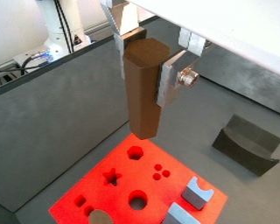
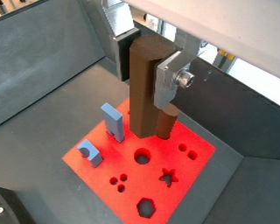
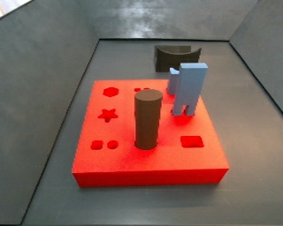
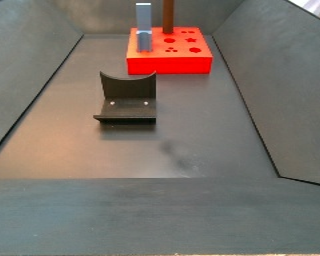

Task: Pick up the hexagon object. Move up. Place the hexagon object on the fixture. Regrasp the hexagon object. Move to above the board. Insert the hexagon object.
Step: Insert the hexagon object.

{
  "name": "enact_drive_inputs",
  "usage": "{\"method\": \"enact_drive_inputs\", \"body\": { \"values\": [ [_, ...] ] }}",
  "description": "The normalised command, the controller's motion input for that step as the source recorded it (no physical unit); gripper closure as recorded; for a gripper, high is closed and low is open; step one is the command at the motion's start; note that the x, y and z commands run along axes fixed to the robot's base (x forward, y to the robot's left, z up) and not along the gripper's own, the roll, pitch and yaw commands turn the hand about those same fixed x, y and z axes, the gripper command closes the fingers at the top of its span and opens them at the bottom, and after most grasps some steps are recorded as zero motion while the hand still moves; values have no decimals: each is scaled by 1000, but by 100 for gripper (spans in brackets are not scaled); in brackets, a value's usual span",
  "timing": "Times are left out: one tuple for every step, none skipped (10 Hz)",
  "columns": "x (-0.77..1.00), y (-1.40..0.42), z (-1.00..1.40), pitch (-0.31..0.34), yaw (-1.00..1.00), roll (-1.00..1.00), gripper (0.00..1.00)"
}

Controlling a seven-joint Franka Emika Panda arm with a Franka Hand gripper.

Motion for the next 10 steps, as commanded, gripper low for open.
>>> {"method": "enact_drive_inputs", "body": {
  "values": [
    [0, 0, -34, 0, 0, 0, 100],
    [-389, 157, -437, -16, 0, 0, 100],
    [-677, 417, -806, -99, 0, 0, 100],
    [-754, 366, -1000, -119, -89, 0, 100],
    [-680, 326, -1000, -104, -149, -33, 100],
    [-669, 243, -991, -114, -223, -89, 100],
    [-537, 191, -911, -93, -300, -156, 100],
    [-537, 114, -829, -100, -597, -156, 100],
    [-534, 34, -794, -107, -677, -156, 100],
    [-283, 109, -477, -114, -397, -171, 100]
  ]
}}
